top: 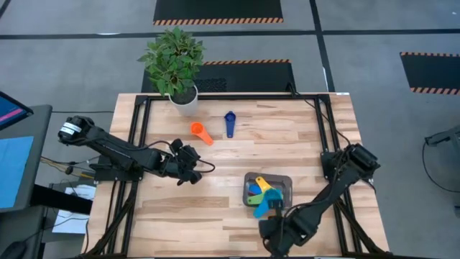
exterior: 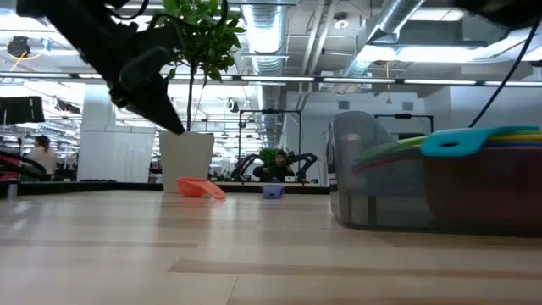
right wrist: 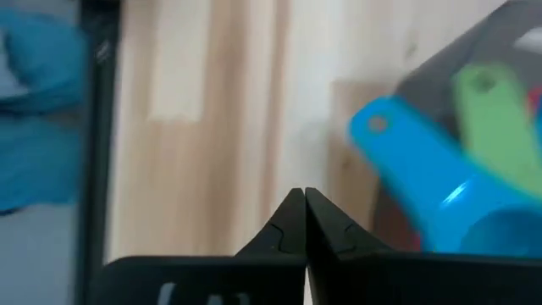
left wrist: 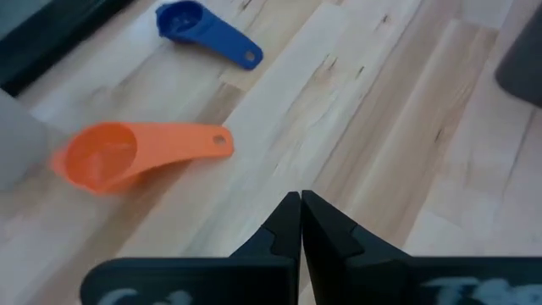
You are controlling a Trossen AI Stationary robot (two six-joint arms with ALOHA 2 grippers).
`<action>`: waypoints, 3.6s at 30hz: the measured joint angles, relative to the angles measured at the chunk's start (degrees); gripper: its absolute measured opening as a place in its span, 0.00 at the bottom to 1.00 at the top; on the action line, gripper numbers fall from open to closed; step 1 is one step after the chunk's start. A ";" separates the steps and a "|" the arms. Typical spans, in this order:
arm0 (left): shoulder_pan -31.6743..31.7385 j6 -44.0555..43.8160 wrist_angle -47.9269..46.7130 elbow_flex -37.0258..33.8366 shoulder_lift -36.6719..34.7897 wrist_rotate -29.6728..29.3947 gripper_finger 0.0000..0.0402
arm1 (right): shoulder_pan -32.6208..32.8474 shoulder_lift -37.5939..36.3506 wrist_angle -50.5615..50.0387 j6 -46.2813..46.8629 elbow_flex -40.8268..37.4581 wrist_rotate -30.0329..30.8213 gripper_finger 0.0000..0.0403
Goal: Nest measuring cups in basket
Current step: Stack the light blue measuring cup on top of the green measuring cup in the black bin, then adjust the black bin to the
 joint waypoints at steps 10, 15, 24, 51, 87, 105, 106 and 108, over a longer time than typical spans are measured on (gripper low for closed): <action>0.00 1.69 3.79 -1.82 0.00 2.83 0.00 | -4.01 0.09 0.64 -4.82 0.00 -5.64 0.02; 0.00 4.08 5.28 -1.77 0.00 2.80 0.00 | -4.00 0.10 4.28 -5.98 -1.94 -7.07 0.01; 0.00 5.95 5.03 -0.10 0.00 2.85 0.00 | -4.69 1.26 8.75 -7.39 -4.59 -9.24 0.01; -0.02 7.42 6.72 0.32 -0.04 3.46 0.00 | -8.56 4.09 2.41 -11.56 1.20 1.66 0.02; -0.02 9.13 7.45 0.30 -0.04 3.33 0.00 | -5.55 -0.14 -33.70 13.38 4.40 20.73 0.03; 8.82 23.33 25.02 1.83 4.49 13.25 0.00 | 6.08 -11.53 -39.56 72.07 -16.59 8.89 0.04; 10.10 24.11 24.64 2.66 5.87 13.76 0.00 | 6.86 -11.98 -39.85 73.82 -17.18 8.33 0.03; 12.46 25.57 25.53 5.62 9.57 16.42 0.00 | 8.44 -12.92 -39.29 76.13 -18.58 6.57 0.02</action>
